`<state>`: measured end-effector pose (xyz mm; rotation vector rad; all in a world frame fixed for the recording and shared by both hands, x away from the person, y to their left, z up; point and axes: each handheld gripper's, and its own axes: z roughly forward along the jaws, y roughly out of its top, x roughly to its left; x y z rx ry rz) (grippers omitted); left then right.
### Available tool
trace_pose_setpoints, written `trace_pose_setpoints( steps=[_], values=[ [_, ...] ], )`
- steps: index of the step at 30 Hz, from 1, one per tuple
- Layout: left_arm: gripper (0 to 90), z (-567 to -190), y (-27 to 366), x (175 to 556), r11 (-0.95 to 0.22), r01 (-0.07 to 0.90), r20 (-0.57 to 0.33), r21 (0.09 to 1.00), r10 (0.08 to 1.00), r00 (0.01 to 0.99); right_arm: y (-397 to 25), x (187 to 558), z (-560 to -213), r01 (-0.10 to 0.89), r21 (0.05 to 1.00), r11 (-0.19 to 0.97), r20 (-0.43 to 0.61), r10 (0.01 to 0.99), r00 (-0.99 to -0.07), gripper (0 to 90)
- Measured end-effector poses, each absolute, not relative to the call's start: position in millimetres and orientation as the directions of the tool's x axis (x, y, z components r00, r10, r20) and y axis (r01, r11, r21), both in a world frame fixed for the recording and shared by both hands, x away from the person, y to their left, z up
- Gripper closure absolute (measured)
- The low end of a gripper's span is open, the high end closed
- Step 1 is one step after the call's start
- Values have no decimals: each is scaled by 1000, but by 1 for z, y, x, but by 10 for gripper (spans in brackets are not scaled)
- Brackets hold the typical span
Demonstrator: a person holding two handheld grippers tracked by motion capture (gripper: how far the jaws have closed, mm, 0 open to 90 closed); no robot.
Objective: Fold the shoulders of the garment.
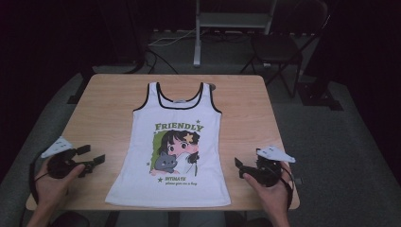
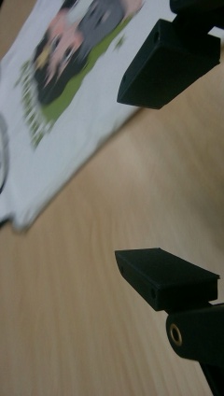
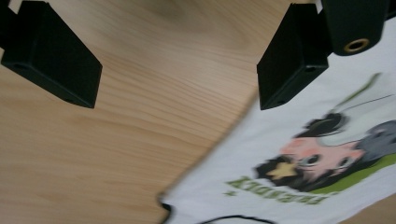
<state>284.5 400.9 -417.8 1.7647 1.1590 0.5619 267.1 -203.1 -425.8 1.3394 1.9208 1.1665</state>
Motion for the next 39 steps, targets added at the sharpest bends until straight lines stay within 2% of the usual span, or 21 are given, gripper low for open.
trace_pose_setpoints(
  steps=[7,12,21,27,39],
  values=[
    [199,-419,408,287,-144,462,-85,875,894,441,-205,269,-433,495,854,158,47,926,-376,133],
    [199,-414,402,308,-171,474,-79,864,883,463,-203,270,-435,497,851,170,41,922,-386,133],
    [199,-393,383,375,-194,485,-86,853,864,495,-201,270,-434,485,858,170,41,918,-395,133],
    [199,-380,369,418,-230,488,-49,842,868,494,-200,271,-435,480,859,178,40,911,-410,133],
    [199,-378,339,496,-221,552,-90,804,872,480,-197,271,-435,478,858,186,39,906,-422,133]
  ],
)
